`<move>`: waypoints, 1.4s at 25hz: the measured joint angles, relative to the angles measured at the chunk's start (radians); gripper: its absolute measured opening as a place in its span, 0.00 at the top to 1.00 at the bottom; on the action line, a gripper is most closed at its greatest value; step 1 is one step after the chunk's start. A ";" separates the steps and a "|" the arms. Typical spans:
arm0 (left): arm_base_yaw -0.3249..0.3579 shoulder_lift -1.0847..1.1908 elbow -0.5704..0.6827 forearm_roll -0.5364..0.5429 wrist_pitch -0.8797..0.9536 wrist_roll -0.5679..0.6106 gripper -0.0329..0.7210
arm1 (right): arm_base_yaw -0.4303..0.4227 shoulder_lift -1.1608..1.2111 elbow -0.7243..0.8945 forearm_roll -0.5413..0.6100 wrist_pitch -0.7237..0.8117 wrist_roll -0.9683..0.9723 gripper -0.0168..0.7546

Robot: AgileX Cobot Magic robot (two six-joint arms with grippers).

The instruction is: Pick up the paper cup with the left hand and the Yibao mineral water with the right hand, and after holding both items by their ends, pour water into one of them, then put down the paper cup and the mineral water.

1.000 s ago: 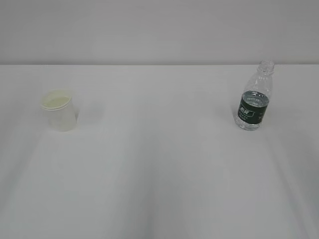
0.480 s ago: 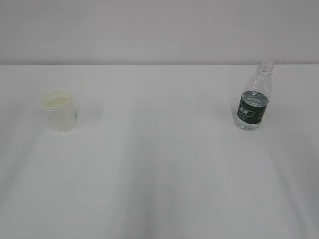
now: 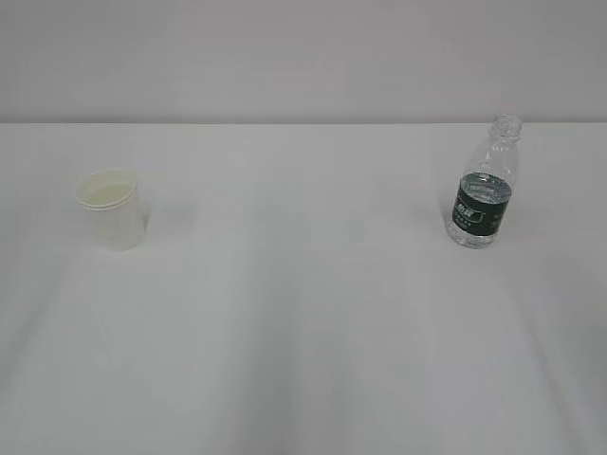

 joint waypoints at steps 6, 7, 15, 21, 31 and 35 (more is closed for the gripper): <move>0.000 -0.005 0.035 0.007 0.051 -0.042 0.26 | 0.000 -0.070 0.000 0.008 0.012 -0.024 0.25; 0.000 -0.005 0.038 0.007 0.060 -0.046 0.26 | 0.000 -0.081 0.000 0.008 0.014 -0.024 0.25; 0.000 -0.072 0.047 0.012 0.068 -0.058 0.28 | 0.000 -0.159 0.000 0.008 0.028 -0.025 0.26; 0.000 -0.159 0.047 0.019 0.089 -0.068 0.28 | 0.000 -0.178 0.000 0.008 0.053 -0.026 0.26; 0.000 -0.205 0.049 0.029 0.175 -0.070 0.29 | 0.000 -0.231 0.000 0.009 0.095 -0.026 0.26; 0.000 -0.213 0.051 0.029 0.220 -0.071 0.30 | 0.000 -0.269 -0.002 0.009 0.115 -0.026 0.26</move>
